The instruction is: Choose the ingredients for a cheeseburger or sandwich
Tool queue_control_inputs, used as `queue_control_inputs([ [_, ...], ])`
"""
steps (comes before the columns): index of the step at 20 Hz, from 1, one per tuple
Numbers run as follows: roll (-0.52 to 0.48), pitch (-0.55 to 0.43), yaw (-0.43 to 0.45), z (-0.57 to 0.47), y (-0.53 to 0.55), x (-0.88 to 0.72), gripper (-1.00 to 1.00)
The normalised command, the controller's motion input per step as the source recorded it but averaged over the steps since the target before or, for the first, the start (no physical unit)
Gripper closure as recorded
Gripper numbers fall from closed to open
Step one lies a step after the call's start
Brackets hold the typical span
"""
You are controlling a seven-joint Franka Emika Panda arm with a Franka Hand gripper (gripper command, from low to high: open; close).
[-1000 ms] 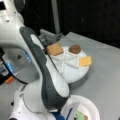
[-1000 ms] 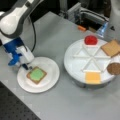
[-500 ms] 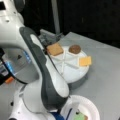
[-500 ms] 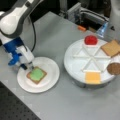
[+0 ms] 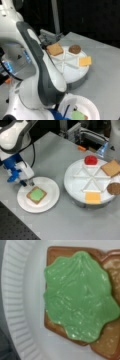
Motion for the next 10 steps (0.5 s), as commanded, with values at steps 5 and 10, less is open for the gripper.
queue_control_inputs([
  [5,-0.451,0.099,-0.073,0.21,0.39,-0.28,-1.00],
  [10,-0.463,0.074,-0.102,0.26,0.59,-0.54,-1.00],
])
